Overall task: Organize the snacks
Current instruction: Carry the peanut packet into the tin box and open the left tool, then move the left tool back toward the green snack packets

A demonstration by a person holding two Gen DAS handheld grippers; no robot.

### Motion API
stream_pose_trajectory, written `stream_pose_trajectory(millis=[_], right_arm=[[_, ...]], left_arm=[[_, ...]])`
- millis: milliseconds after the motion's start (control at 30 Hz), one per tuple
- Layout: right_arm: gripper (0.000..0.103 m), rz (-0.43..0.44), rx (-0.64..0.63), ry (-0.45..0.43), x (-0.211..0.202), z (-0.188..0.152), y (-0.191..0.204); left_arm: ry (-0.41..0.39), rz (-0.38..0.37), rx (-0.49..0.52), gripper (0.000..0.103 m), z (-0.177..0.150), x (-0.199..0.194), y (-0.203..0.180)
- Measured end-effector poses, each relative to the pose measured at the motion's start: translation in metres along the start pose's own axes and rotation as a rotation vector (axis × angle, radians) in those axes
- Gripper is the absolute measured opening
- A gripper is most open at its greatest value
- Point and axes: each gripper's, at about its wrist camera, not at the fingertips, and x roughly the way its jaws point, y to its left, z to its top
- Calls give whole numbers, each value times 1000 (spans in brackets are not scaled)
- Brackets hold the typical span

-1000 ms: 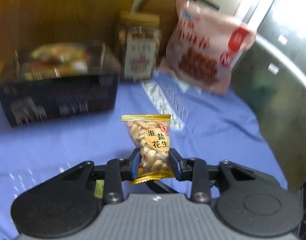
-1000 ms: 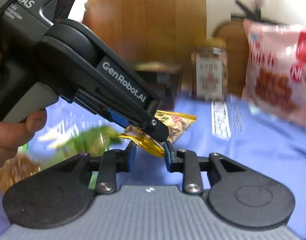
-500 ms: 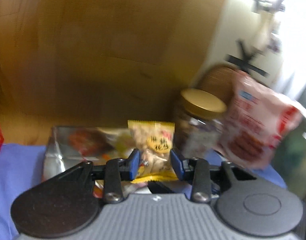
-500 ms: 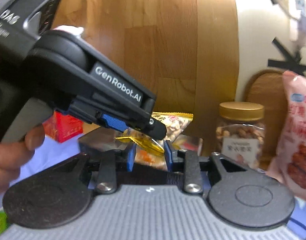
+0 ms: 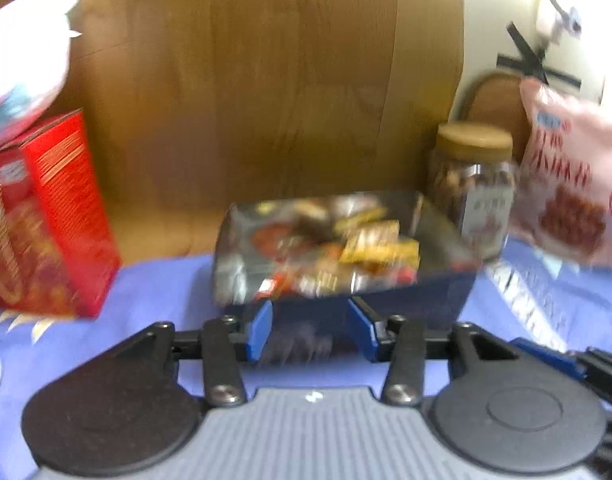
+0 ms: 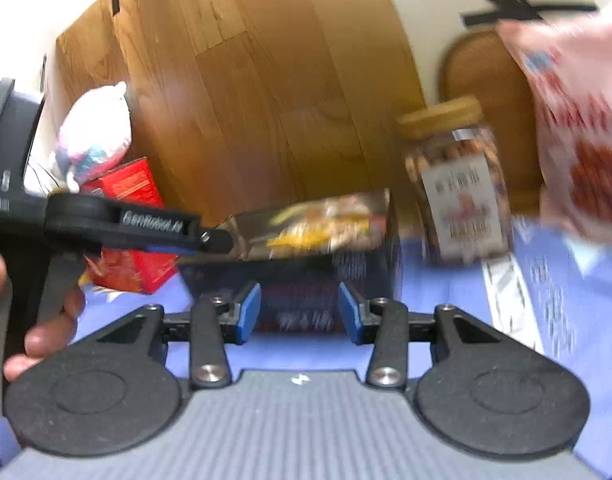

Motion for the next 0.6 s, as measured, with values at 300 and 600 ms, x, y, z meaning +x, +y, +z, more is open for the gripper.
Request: stream_pose_trajectory(millis=[300, 600], right_arm=[[48, -3, 87, 21, -33, -44, 2], [50, 3, 74, 3, -60, -62, 15]], left_arm=[[-19, 72, 2, 46, -61, -44, -9], [-42, 136, 12, 49, -85, -66, -10]])
